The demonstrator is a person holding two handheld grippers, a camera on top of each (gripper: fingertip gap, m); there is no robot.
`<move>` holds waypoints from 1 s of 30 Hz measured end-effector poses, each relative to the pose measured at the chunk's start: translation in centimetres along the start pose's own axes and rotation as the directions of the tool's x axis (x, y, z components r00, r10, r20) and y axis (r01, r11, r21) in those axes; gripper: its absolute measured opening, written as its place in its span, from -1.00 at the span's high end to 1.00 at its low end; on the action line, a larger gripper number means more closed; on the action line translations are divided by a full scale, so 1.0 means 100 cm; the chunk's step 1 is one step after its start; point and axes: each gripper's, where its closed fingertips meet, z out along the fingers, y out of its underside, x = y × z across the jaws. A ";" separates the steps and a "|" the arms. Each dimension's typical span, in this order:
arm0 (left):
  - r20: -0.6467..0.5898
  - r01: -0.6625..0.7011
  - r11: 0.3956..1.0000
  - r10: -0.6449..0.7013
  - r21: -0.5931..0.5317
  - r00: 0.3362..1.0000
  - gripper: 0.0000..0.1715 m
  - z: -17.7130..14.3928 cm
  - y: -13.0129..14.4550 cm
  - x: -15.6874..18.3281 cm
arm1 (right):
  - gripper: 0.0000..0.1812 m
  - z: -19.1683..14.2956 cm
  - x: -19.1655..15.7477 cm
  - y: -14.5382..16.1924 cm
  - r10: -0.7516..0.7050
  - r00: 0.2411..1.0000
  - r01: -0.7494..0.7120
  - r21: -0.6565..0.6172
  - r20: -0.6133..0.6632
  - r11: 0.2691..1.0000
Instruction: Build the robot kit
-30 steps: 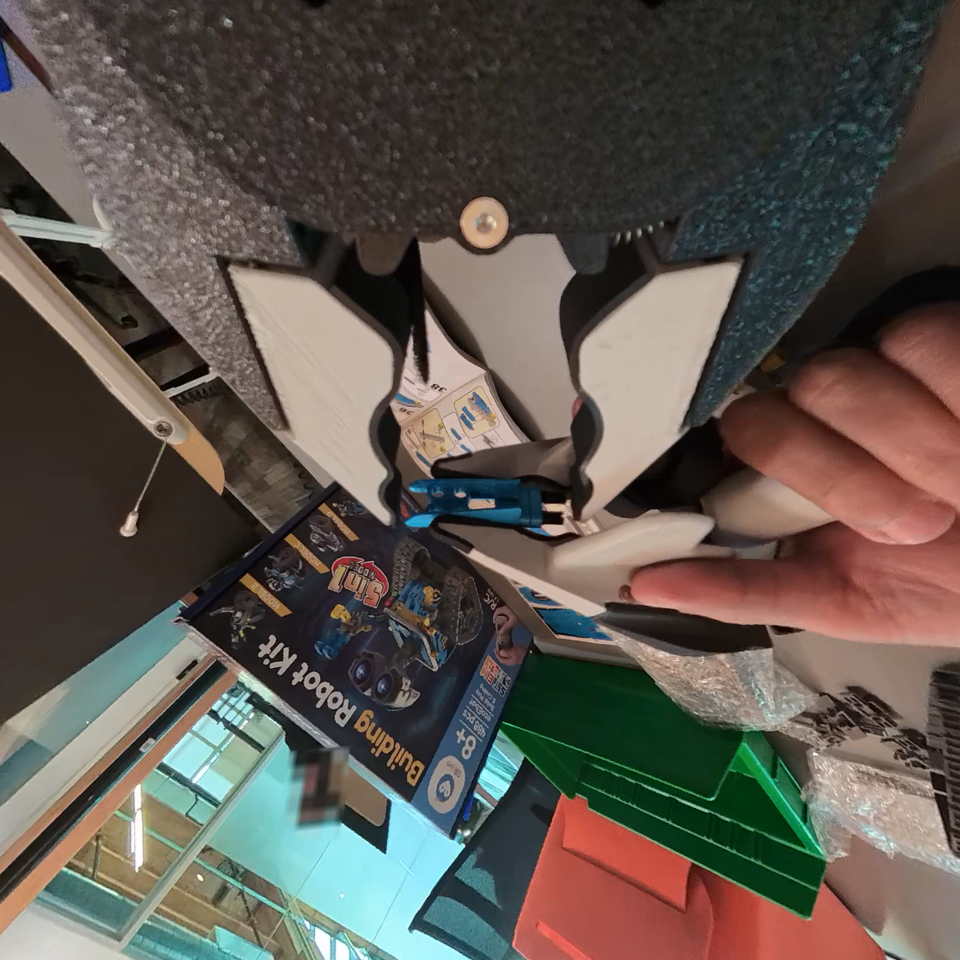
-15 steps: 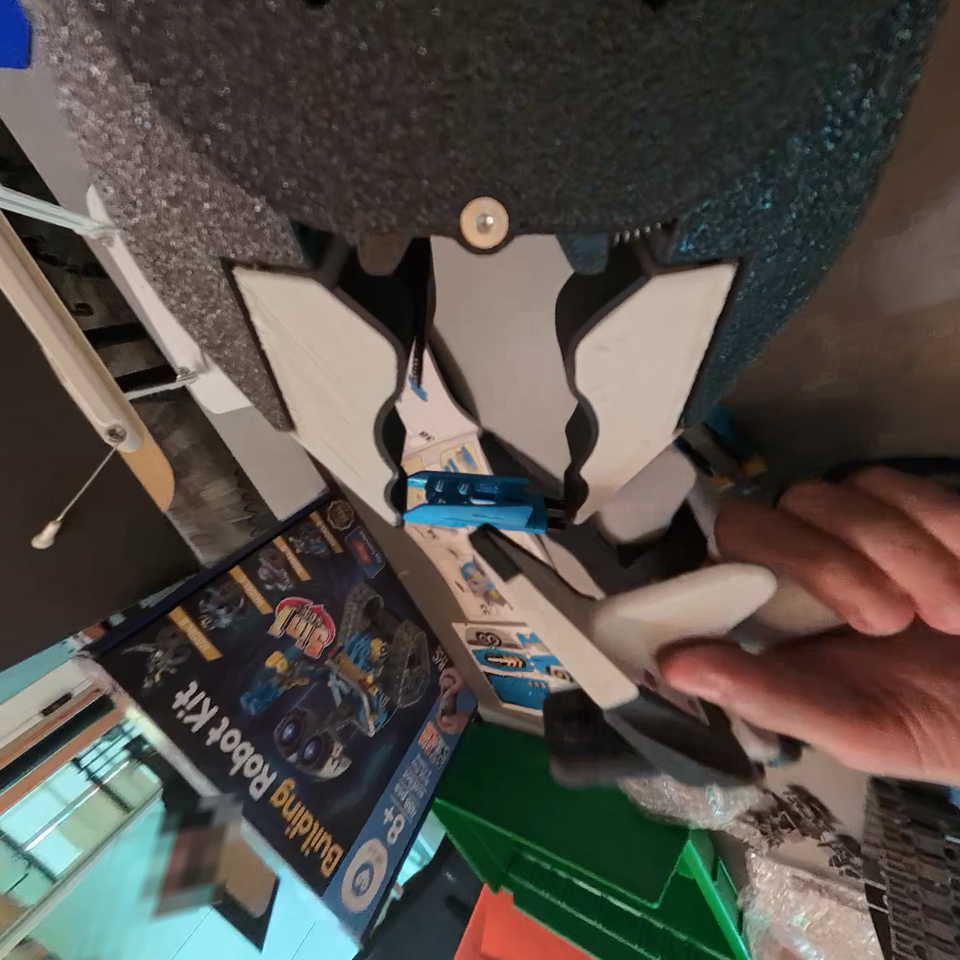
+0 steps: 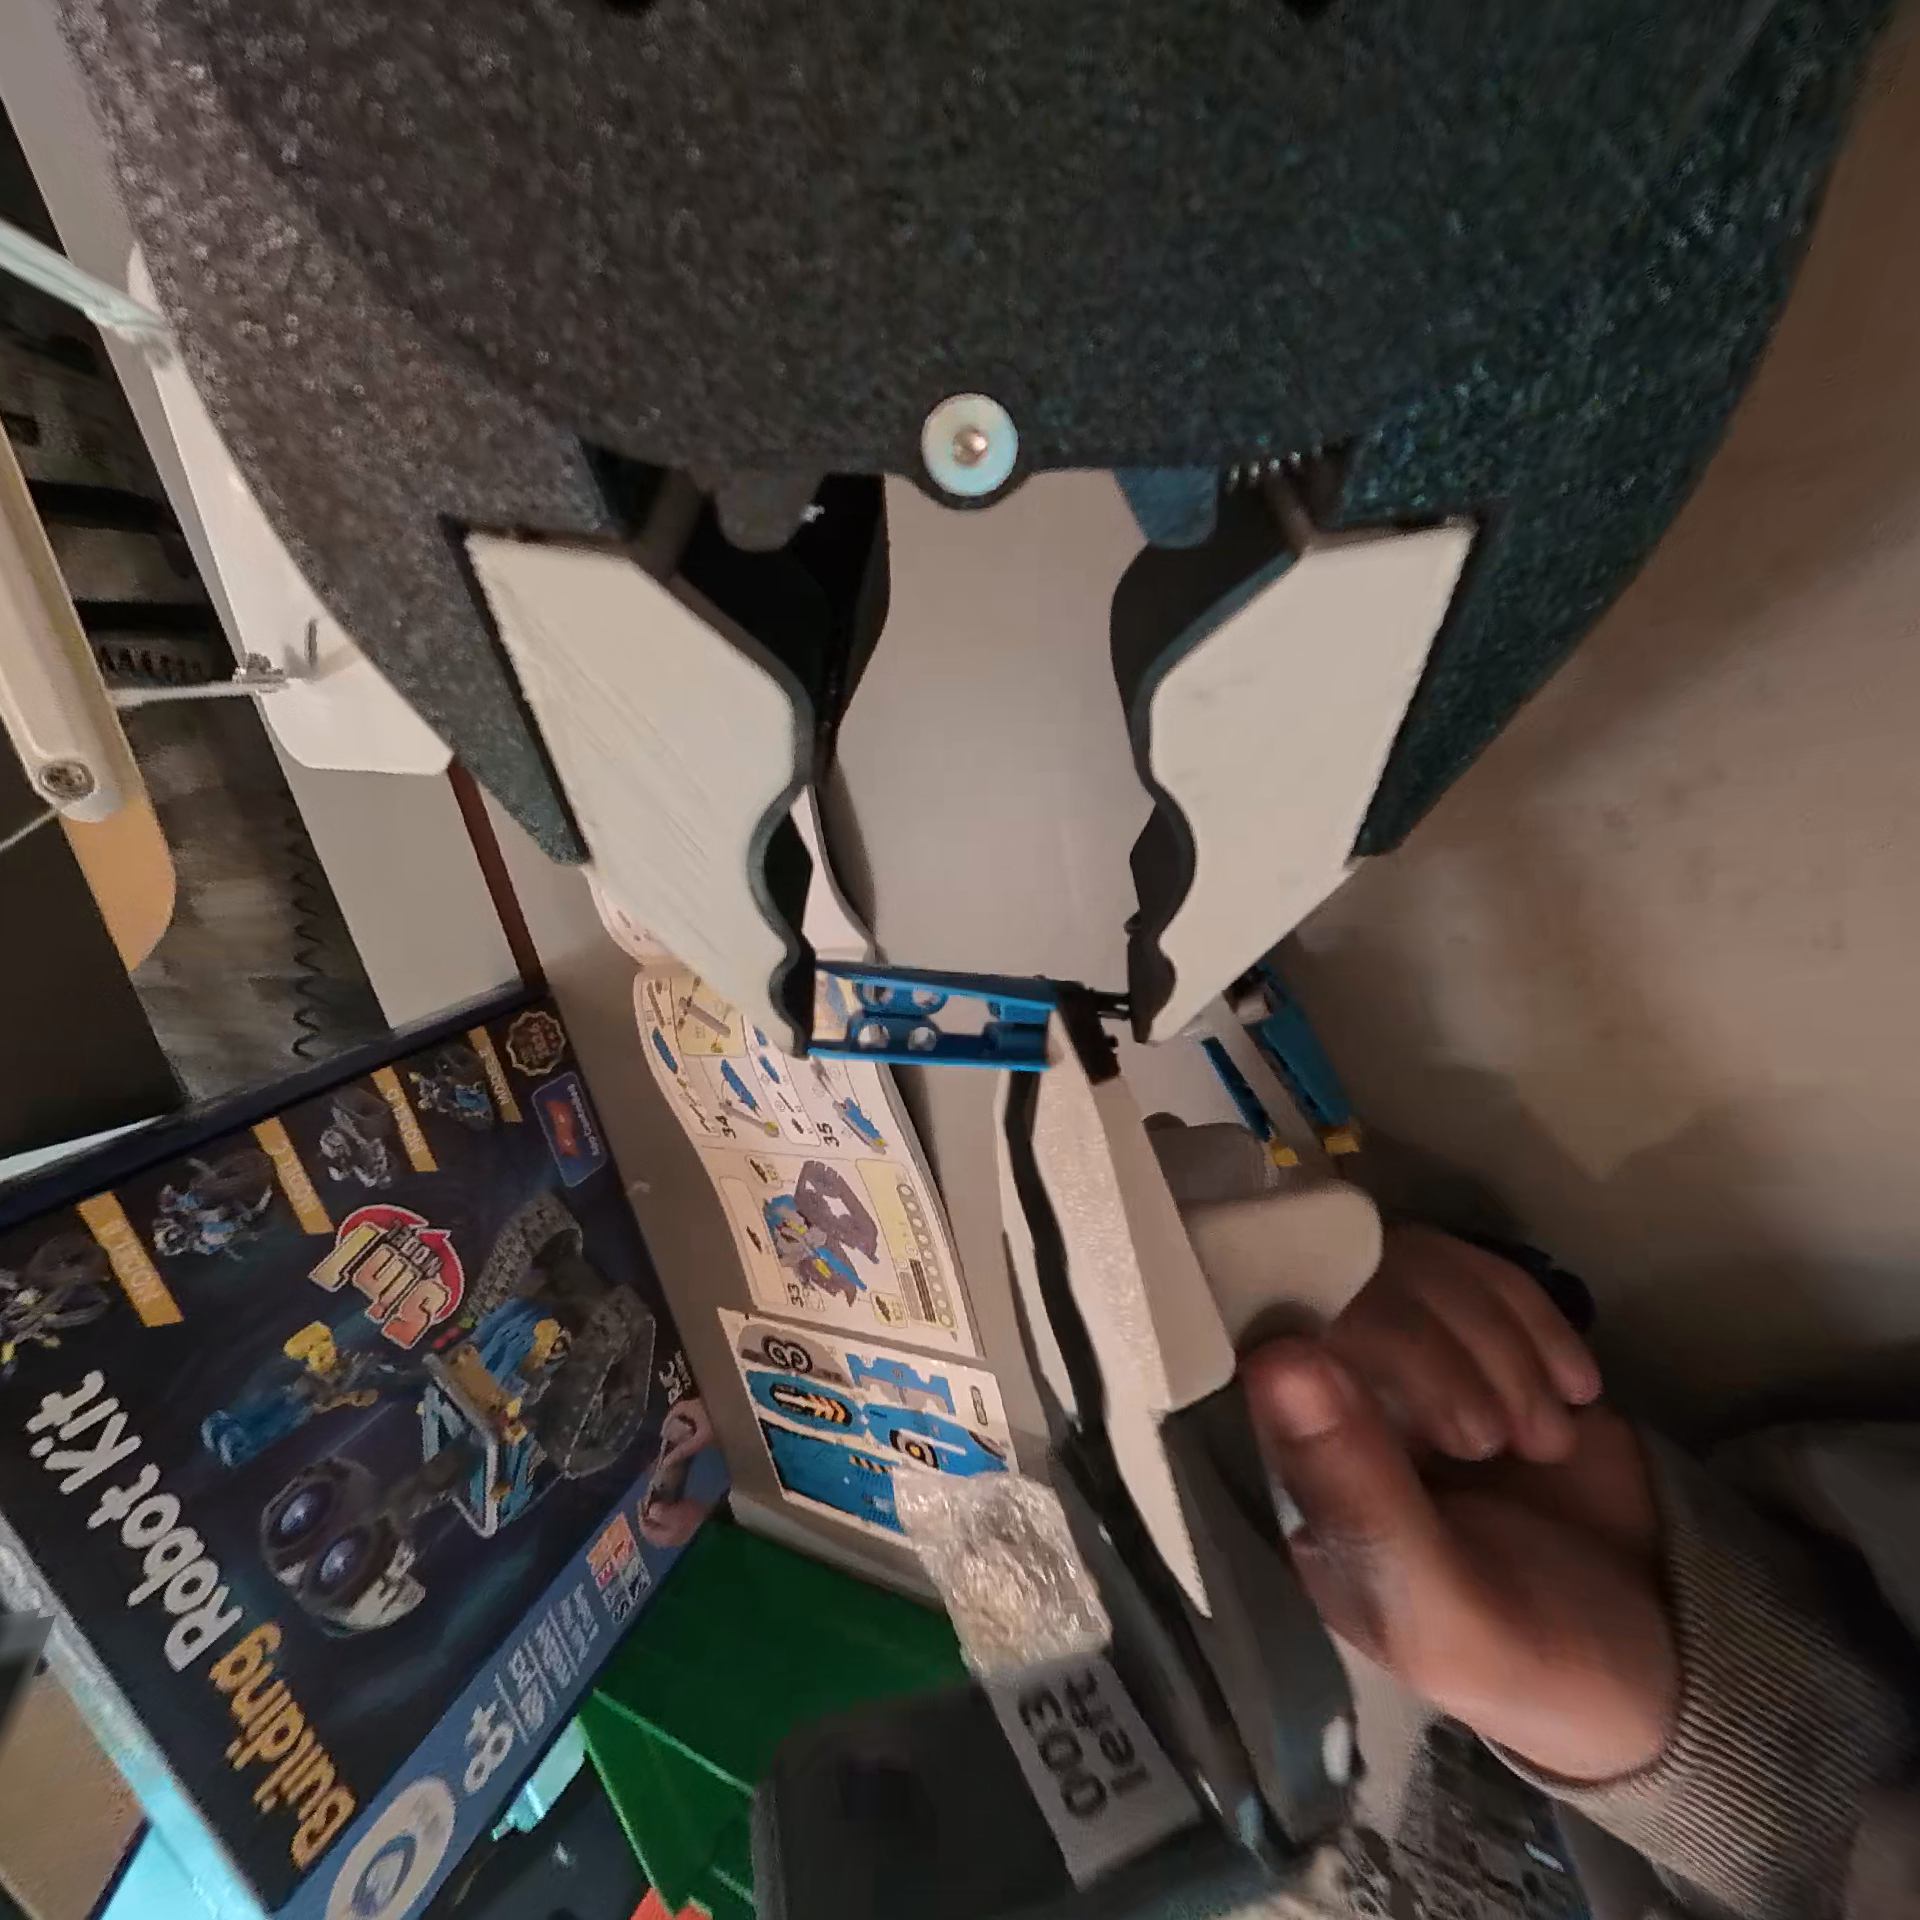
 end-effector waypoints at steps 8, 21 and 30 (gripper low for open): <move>-0.161 0.218 0.941 -0.181 0.259 0.970 0.94 -0.021 -0.039 0.008 | 0.43 -0.001 0.015 -0.019 0.364 0.928 -0.372 0.229 0.077 0.900; -0.102 0.094 0.902 -0.056 0.421 0.993 0.94 -0.038 -0.062 0.013 | 0.88 0.007 0.008 -0.056 0.683 0.502 -0.862 0.245 0.531 0.443; -0.046 0.028 0.924 -0.012 0.382 0.999 0.93 -0.034 -0.058 0.013 | 1.00 0.011 0.005 -0.051 0.693 0.491 -0.868 0.226 0.528 0.442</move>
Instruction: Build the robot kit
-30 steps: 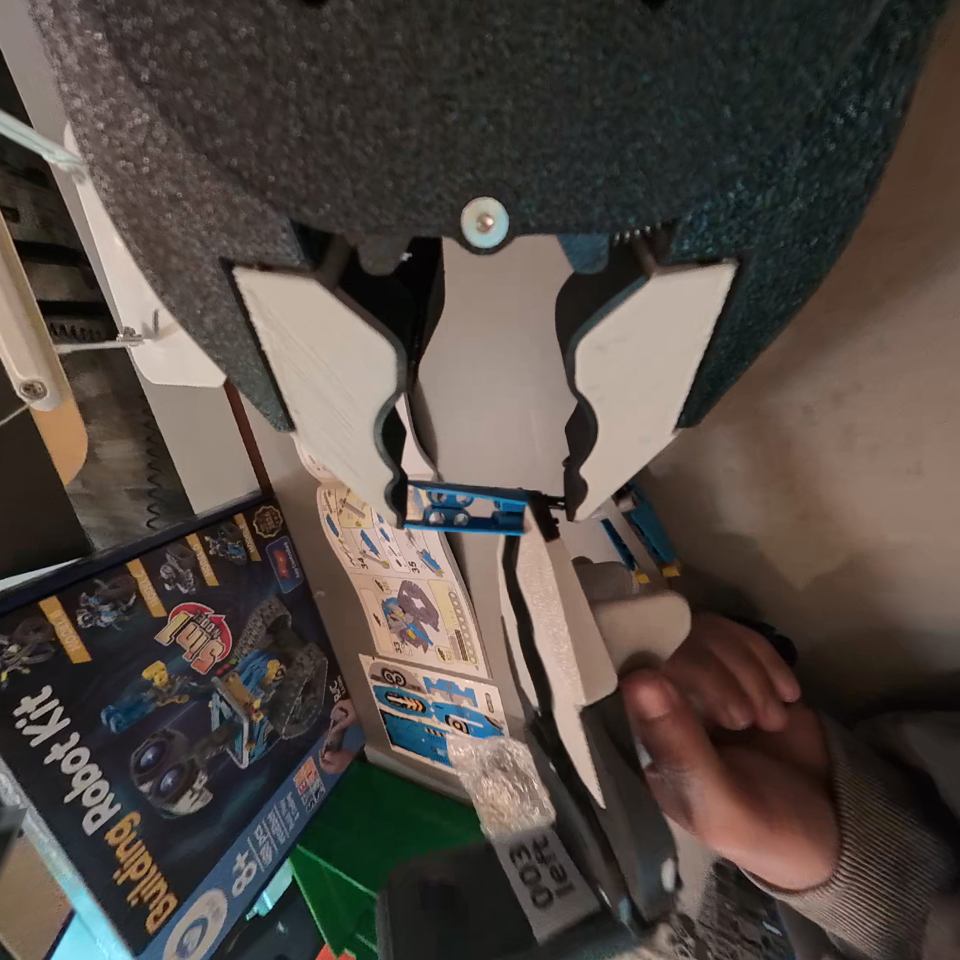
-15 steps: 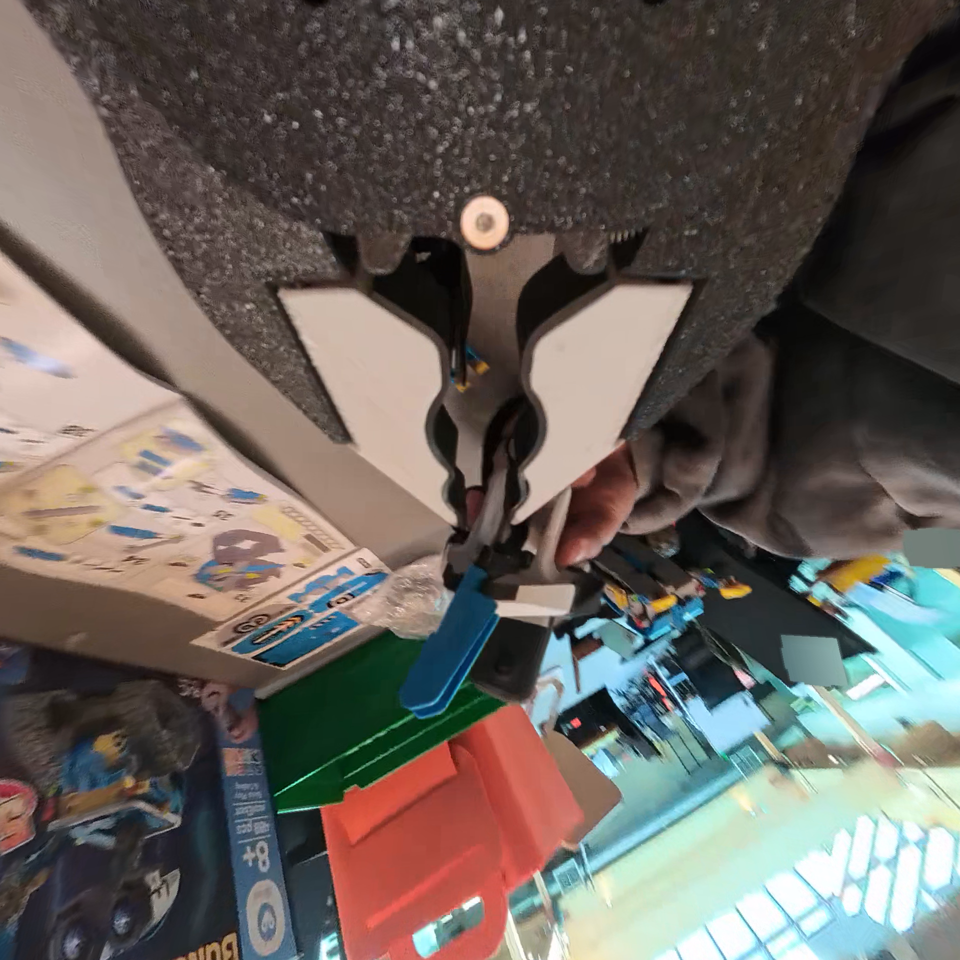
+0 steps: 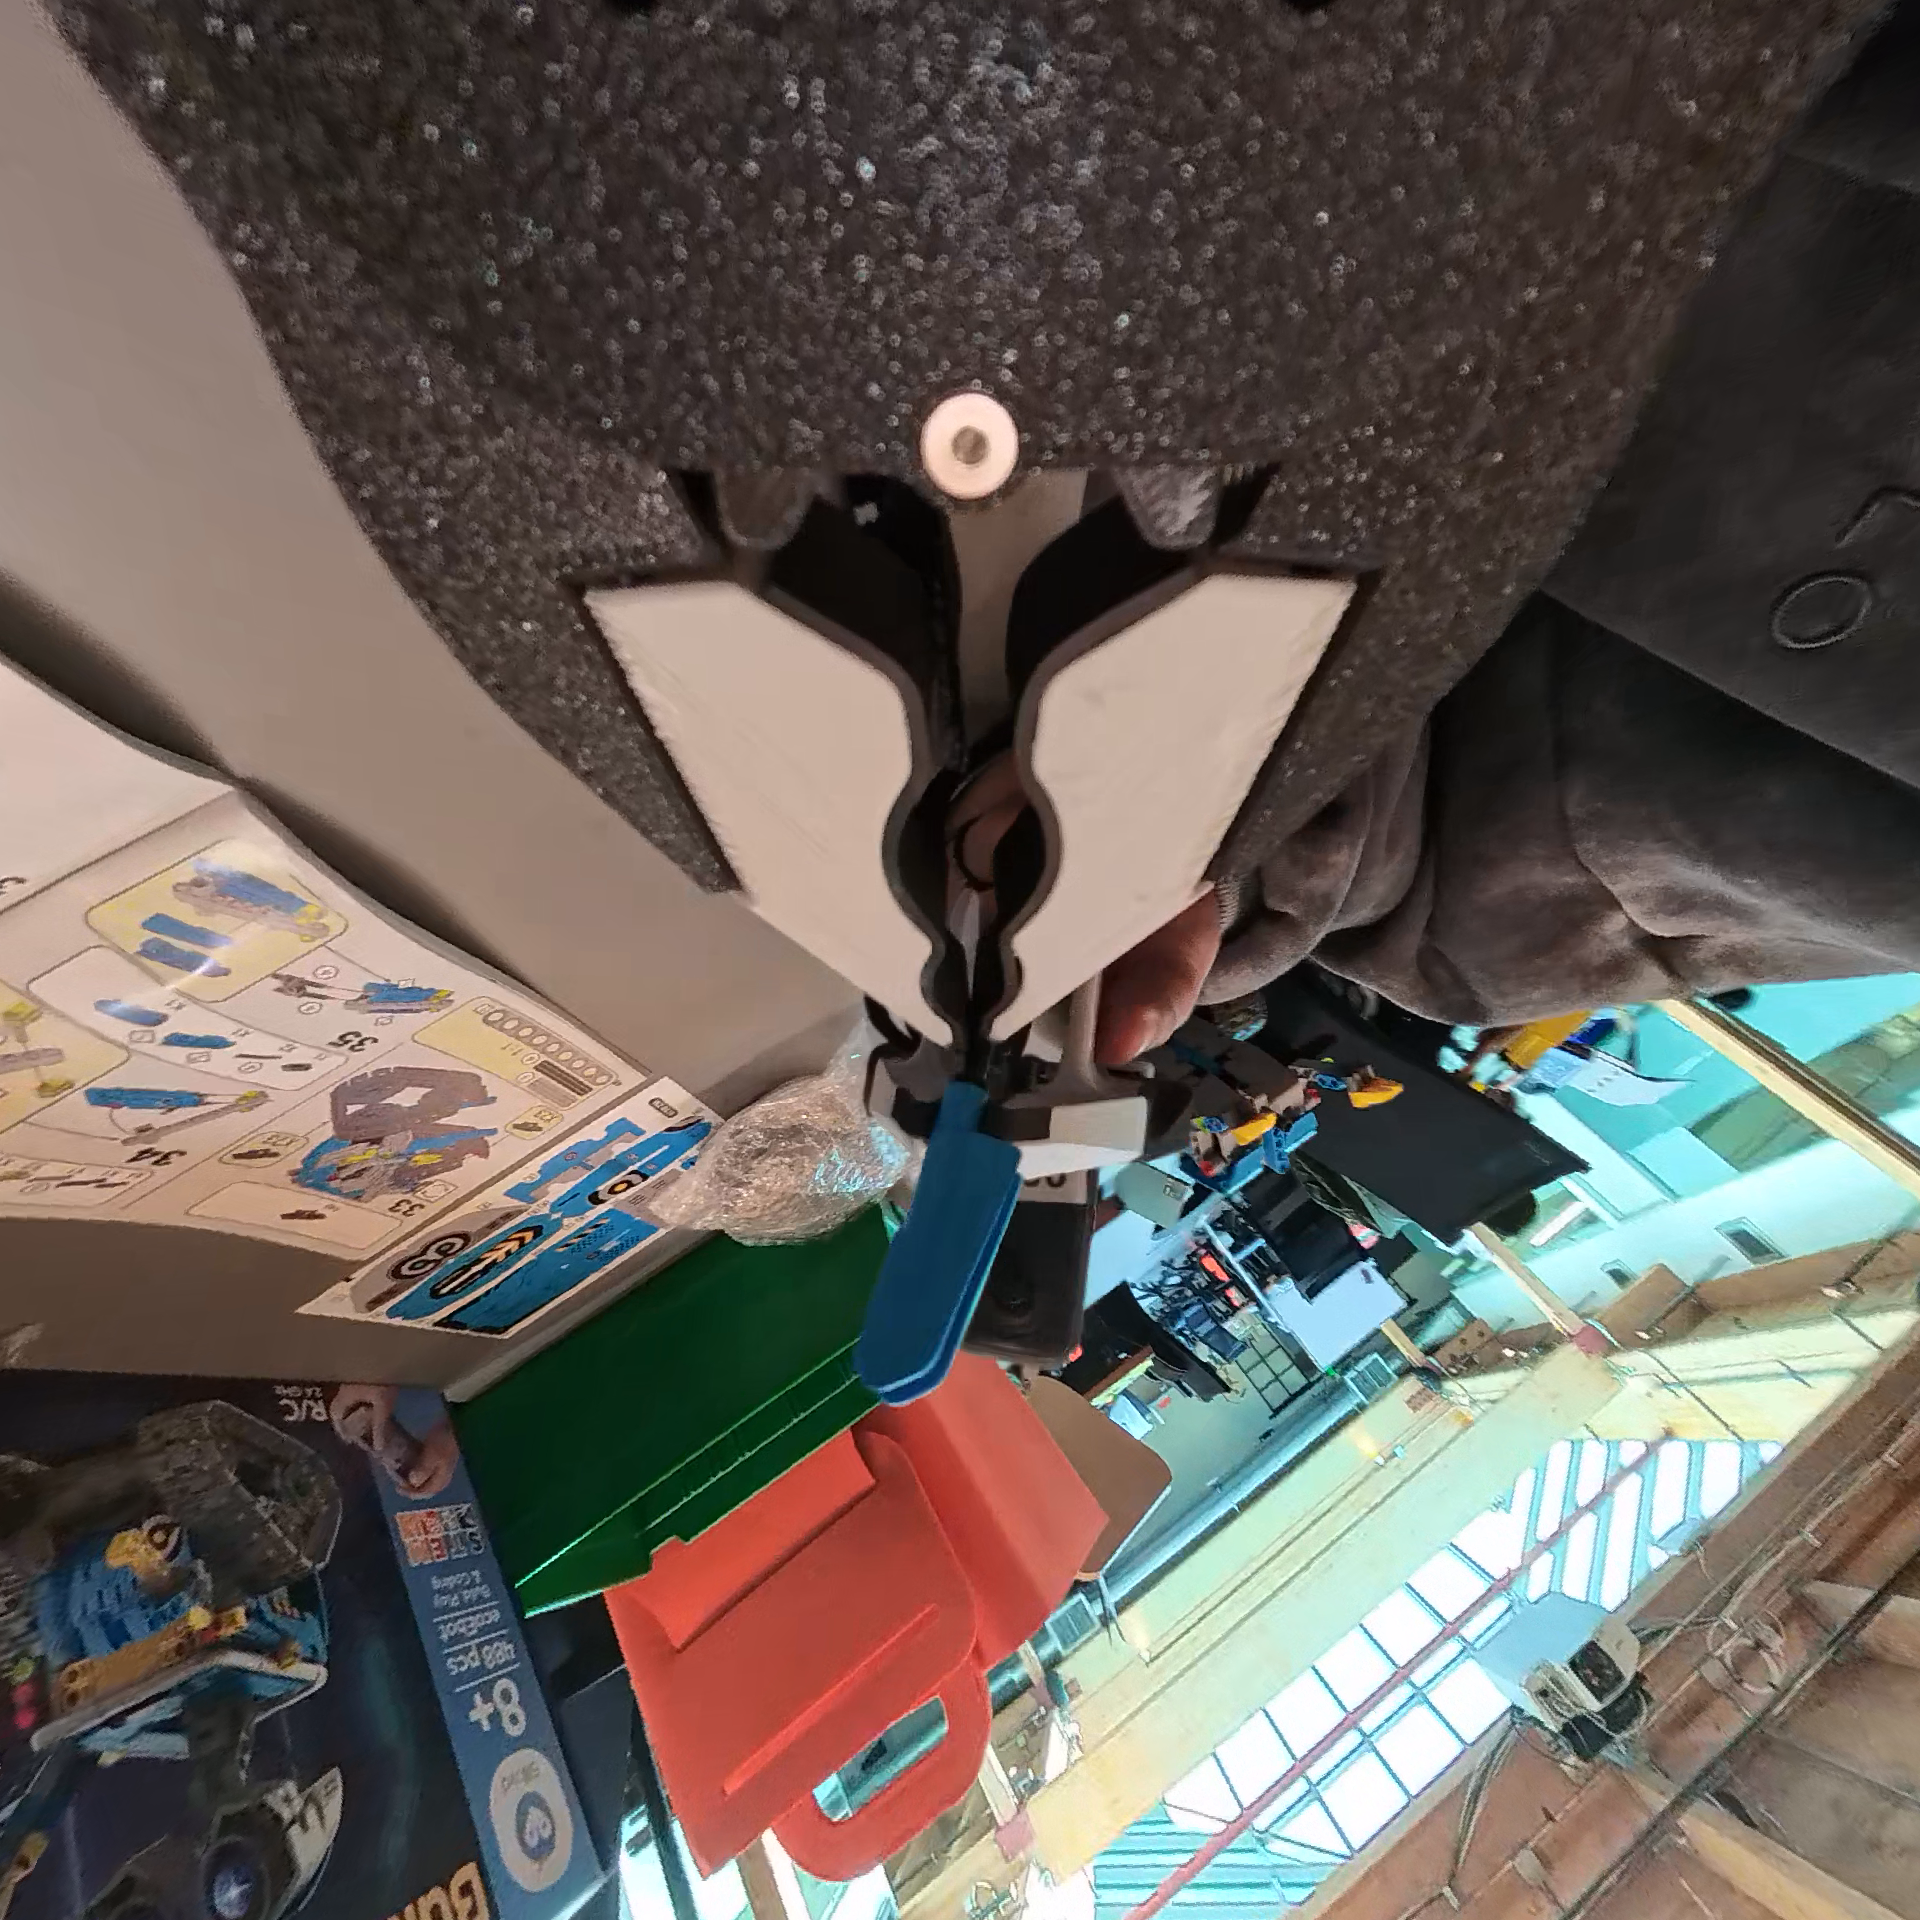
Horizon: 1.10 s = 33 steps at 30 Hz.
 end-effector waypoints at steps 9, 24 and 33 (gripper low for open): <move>0.034 -0.003 0.999 0.004 -0.038 0.999 0.92 -0.001 0.004 -0.005 | 1.00 -0.001 0.002 0.003 0.127 0.990 -0.128 0.007 0.064 0.992; 0.043 -0.015 0.999 0.016 -0.037 0.999 0.91 -0.001 0.004 -0.005 | 1.00 -0.004 0.002 -0.002 0.174 0.980 -0.179 0.041 0.093 0.983; 0.052 0.004 0.999 -0.002 -0.041 0.999 0.91 -0.002 0.004 -0.008 | 1.00 -0.002 0.005 -0.001 0.216 0.971 -0.221 0.051 0.100 0.974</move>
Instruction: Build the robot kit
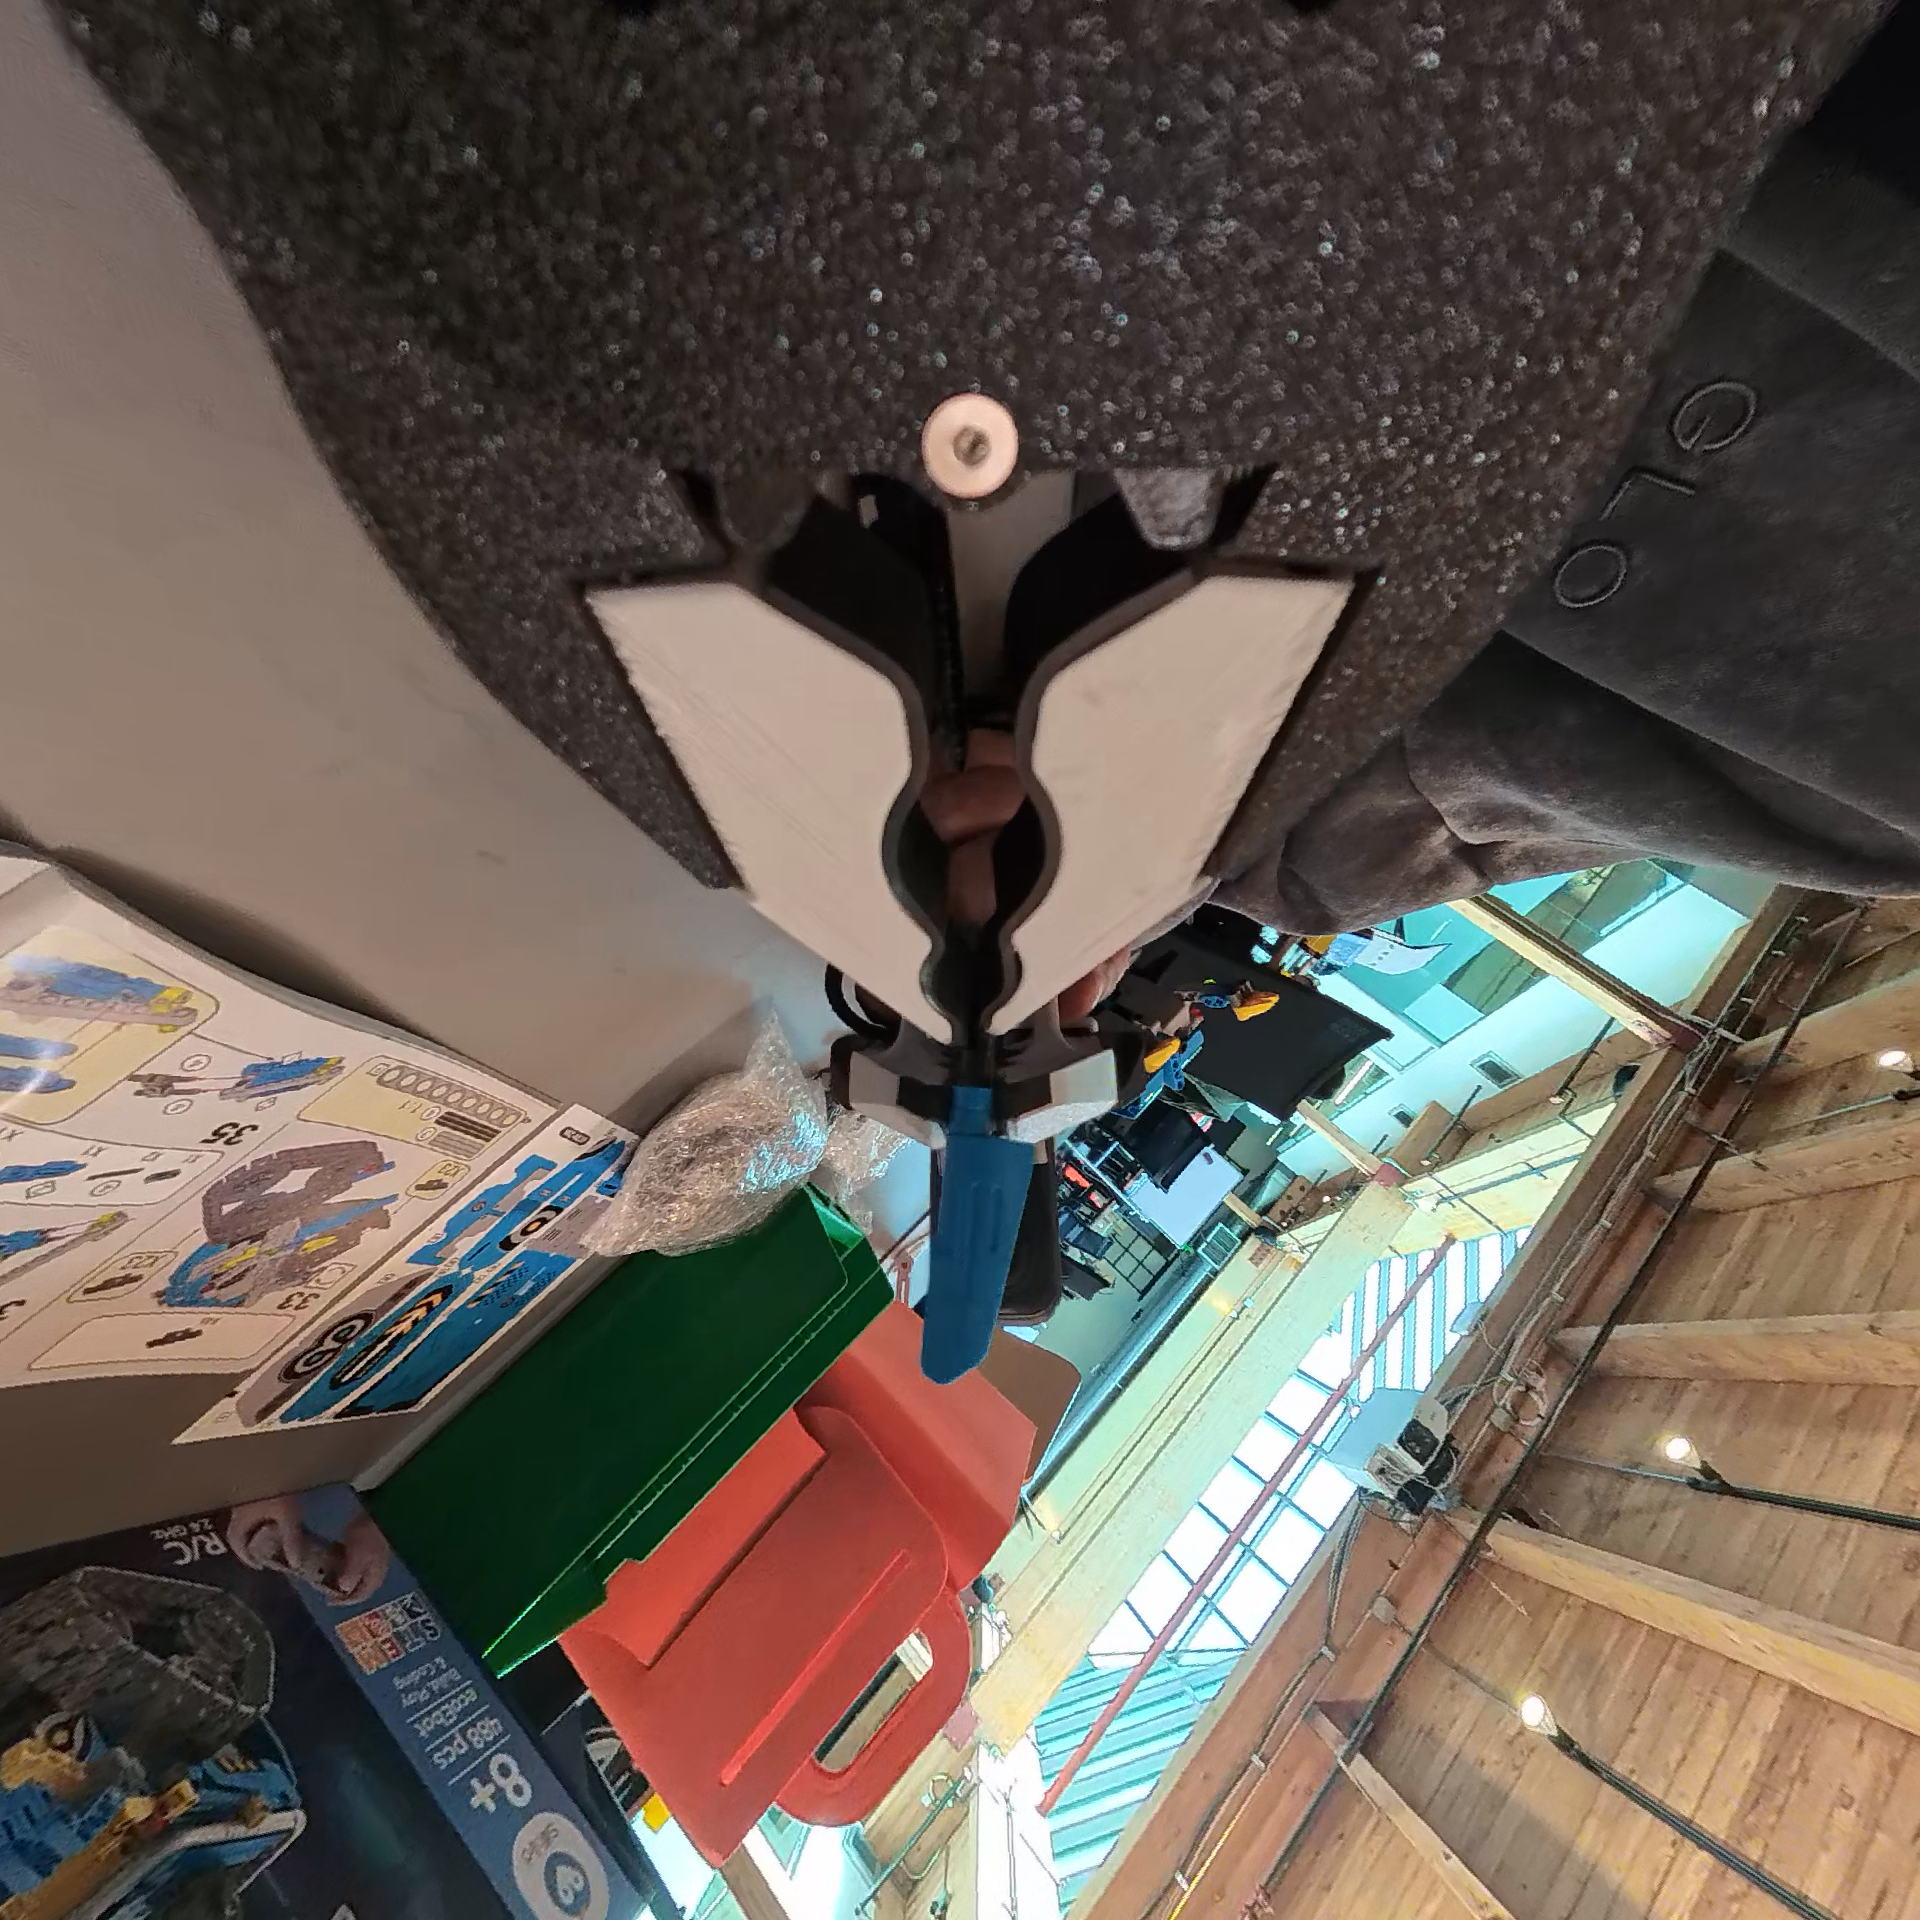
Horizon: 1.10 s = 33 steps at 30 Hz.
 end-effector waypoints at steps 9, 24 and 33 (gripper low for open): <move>0.139 -0.033 0.996 0.044 -0.083 0.989 0.93 -0.003 0.013 -0.025 | 0.99 -0.005 0.029 0.013 -0.451 0.858 0.391 -0.259 -0.244 0.883; 0.213 0.114 0.938 -0.044 -0.328 0.976 0.93 0.004 0.068 -0.042 | 0.27 -0.034 0.070 0.028 -0.976 0.181 0.609 -0.765 -0.124 0.210; 0.220 0.125 0.934 -0.051 -0.335 0.974 0.93 0.003 0.070 -0.043 | 0.31 -0.036 0.072 0.032 -0.976 0.197 0.579 -0.792 -0.094 0.193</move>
